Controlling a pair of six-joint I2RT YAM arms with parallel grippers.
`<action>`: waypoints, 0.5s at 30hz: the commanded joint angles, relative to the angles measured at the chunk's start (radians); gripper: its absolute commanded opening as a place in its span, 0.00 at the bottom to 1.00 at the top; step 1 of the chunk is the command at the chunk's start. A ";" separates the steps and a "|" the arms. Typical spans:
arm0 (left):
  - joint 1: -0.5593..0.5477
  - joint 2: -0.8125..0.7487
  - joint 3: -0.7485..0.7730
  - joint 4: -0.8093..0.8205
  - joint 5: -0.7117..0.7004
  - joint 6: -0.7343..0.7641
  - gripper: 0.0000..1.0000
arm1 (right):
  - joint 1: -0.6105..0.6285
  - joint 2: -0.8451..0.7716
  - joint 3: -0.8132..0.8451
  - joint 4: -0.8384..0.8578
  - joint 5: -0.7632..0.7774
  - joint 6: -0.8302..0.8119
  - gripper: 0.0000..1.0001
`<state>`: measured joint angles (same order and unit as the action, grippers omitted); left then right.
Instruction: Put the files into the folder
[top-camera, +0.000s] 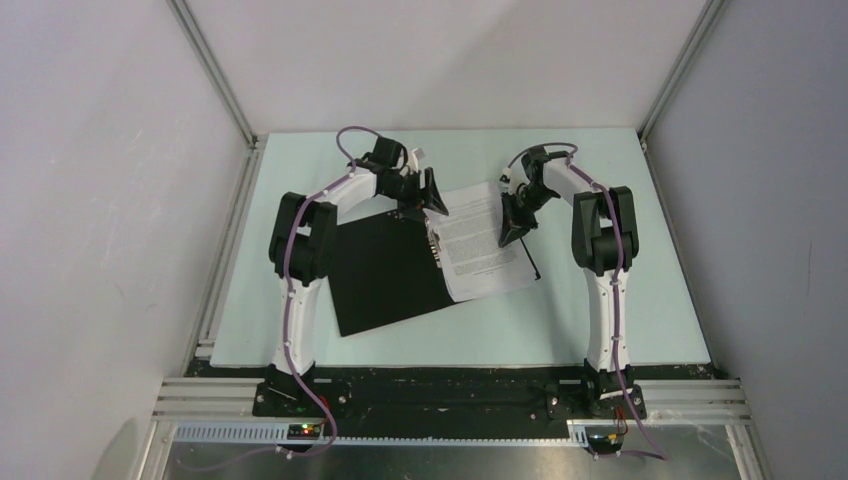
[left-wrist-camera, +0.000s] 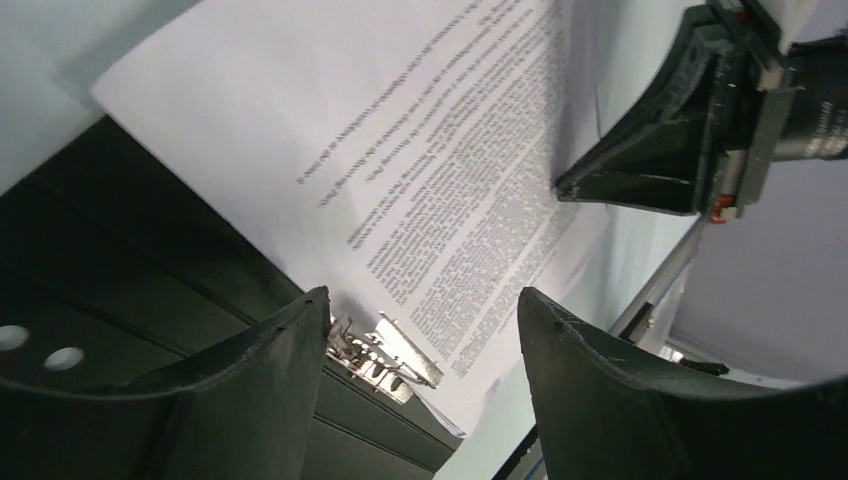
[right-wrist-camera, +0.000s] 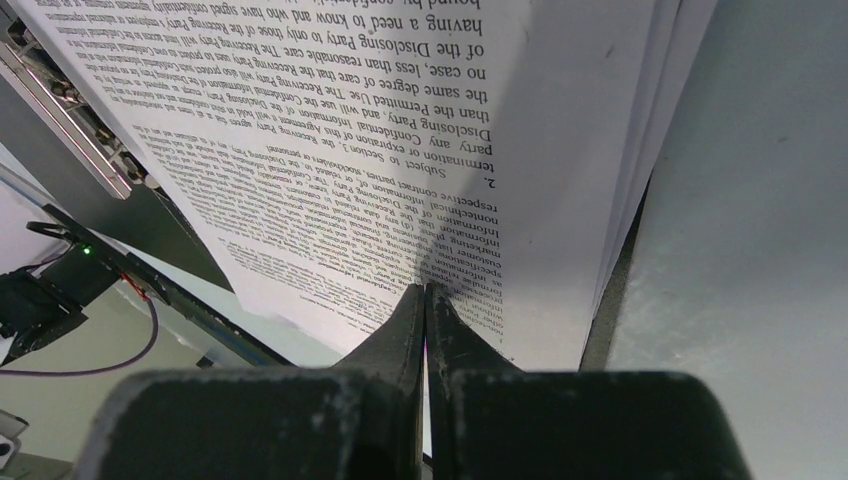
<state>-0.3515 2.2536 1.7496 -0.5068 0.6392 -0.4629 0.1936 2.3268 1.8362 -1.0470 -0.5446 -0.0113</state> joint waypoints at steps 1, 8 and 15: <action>-0.010 -0.029 0.016 0.047 0.121 -0.016 0.73 | 0.010 0.031 0.029 0.016 0.021 0.007 0.00; -0.020 -0.096 -0.033 0.066 0.121 -0.033 0.73 | 0.015 0.036 0.037 0.018 0.022 0.007 0.00; -0.074 -0.188 -0.115 0.075 0.085 0.005 0.74 | 0.012 0.038 0.041 0.019 0.026 0.007 0.00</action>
<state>-0.3820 2.1815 1.6634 -0.4618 0.7204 -0.4805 0.1947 2.3322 1.8458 -1.0557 -0.5430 -0.0071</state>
